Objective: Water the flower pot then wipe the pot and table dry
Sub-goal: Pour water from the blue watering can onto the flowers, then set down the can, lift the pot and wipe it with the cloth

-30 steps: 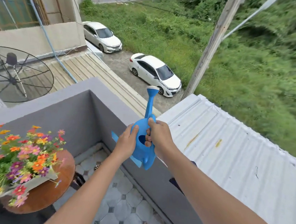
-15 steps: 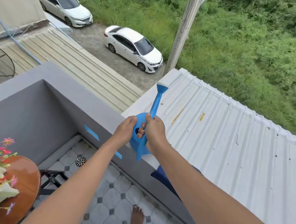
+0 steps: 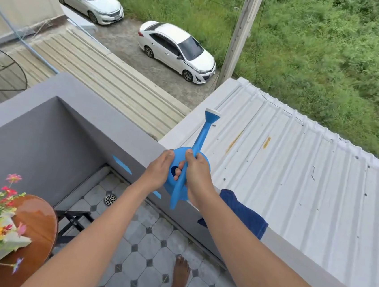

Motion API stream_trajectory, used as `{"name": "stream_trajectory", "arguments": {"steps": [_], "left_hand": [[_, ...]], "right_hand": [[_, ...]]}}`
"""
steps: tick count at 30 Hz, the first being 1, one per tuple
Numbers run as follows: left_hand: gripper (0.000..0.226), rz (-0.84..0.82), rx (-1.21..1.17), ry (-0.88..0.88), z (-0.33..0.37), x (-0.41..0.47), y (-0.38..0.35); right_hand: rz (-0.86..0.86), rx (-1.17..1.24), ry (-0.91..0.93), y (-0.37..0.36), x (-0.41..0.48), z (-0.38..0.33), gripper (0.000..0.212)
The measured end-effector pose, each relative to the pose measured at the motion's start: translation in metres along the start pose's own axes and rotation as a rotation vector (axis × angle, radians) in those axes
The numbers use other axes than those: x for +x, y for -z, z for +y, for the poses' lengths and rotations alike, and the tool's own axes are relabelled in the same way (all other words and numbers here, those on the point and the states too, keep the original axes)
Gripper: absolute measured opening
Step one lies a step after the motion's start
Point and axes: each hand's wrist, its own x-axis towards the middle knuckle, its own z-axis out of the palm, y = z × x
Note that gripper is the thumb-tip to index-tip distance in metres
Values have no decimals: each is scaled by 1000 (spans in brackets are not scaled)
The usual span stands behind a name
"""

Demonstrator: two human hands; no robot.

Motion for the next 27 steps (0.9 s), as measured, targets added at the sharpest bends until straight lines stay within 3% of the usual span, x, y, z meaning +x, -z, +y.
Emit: {"name": "stream_trajectory", "arguments": {"steps": [3, 5, 10, 12, 15, 18, 22, 25, 27], "left_hand": [[38, 34, 36, 12, 3, -3, 3], [36, 169, 78, -43, 14, -8, 7], [23, 509, 38, -390, 80, -40, 1], [21, 506, 28, -550, 107, -58, -15], [20, 342, 56, -654, 124, -76, -60], [21, 93, 174, -539, 103, -73, -114], [40, -89, 398, -138, 40, -56, -163], [51, -95, 393, 37, 14, -59, -181], [51, -12, 372, 27, 11, -64, -191]], "right_hand": [[-29, -181, 30, 10, -2, -3, 26], [-16, -313, 87, 18, -4, -5, 32], [149, -325, 287, 61, -18, -5, 16], [191, -330, 330, 85, -23, -1, 13], [267, -388, 302, 127, -29, 13, 10], [364, -429, 216, 172, -33, 37, 10], [450, -476, 139, 219, -42, 74, 13], [451, -535, 117, 235, -50, 97, 19], [427, -571, 104, 240, -52, 110, 25]]}}
